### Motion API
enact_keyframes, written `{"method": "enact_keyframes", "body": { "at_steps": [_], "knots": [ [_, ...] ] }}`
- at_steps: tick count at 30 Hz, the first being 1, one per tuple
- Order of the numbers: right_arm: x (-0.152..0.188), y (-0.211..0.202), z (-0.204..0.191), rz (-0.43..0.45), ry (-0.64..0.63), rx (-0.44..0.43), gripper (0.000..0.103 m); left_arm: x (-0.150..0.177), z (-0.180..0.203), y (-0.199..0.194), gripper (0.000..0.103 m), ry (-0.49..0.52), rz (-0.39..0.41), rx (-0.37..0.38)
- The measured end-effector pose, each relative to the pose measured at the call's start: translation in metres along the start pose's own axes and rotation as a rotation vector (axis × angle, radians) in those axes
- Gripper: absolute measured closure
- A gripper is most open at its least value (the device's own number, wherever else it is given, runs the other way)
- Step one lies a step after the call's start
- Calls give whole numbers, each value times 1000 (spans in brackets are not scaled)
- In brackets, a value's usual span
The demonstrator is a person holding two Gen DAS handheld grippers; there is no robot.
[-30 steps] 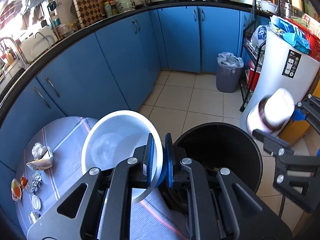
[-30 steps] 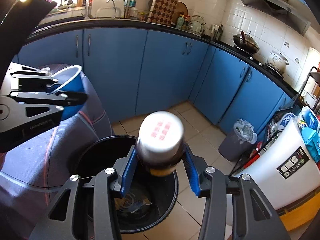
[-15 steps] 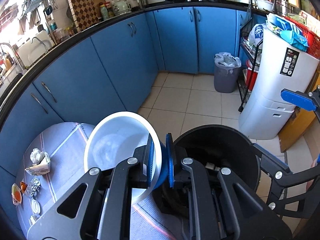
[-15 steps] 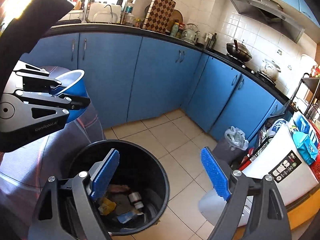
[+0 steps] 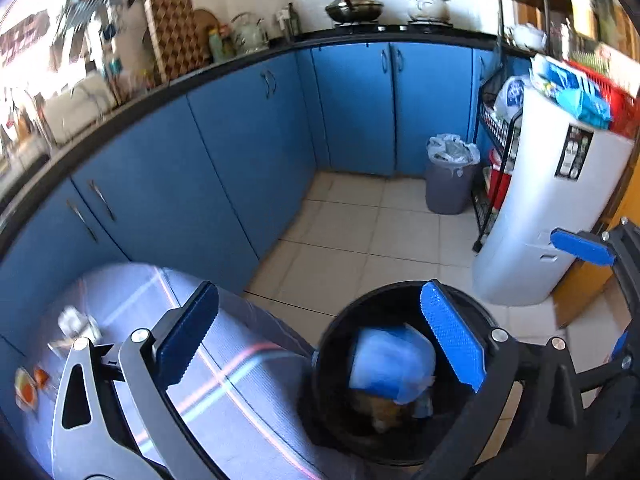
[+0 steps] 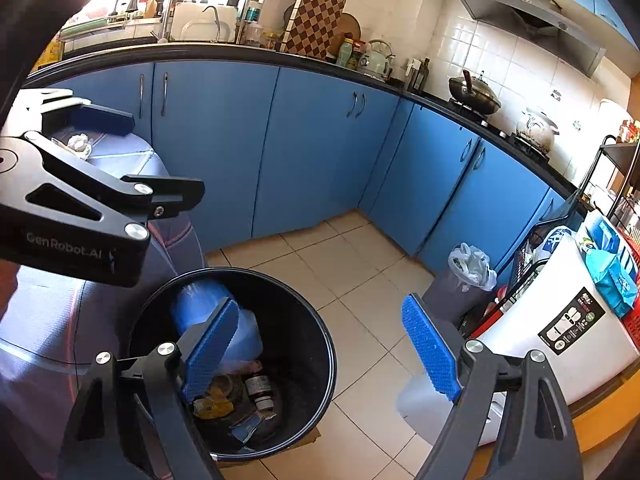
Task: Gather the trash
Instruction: 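Carry the cup and bottle over the black bin and open both tools to drop them, then grasp the teal snack wrapper with the left tool while the right tool grasps the printed paper strip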
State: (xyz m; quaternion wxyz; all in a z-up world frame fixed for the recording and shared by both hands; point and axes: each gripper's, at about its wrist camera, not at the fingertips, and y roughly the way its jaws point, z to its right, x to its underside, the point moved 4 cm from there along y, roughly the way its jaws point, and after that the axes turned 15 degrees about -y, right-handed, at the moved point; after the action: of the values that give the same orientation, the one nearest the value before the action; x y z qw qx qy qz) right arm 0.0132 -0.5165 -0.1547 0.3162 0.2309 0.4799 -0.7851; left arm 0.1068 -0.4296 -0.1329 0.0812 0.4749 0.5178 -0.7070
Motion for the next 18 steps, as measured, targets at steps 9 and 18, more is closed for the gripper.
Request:
{"method": "enact_keyframes", "body": {
  "at_steps": [9, 18],
  "knots": [
    [1, -1, 1, -1, 13, 0, 21, 1, -8, -1, 3, -31, -12, -11],
    [-18, -14, -20, 30, -30, -30, 21, 0, -28, -23, 3, -41, 21, -16]
  ]
}}
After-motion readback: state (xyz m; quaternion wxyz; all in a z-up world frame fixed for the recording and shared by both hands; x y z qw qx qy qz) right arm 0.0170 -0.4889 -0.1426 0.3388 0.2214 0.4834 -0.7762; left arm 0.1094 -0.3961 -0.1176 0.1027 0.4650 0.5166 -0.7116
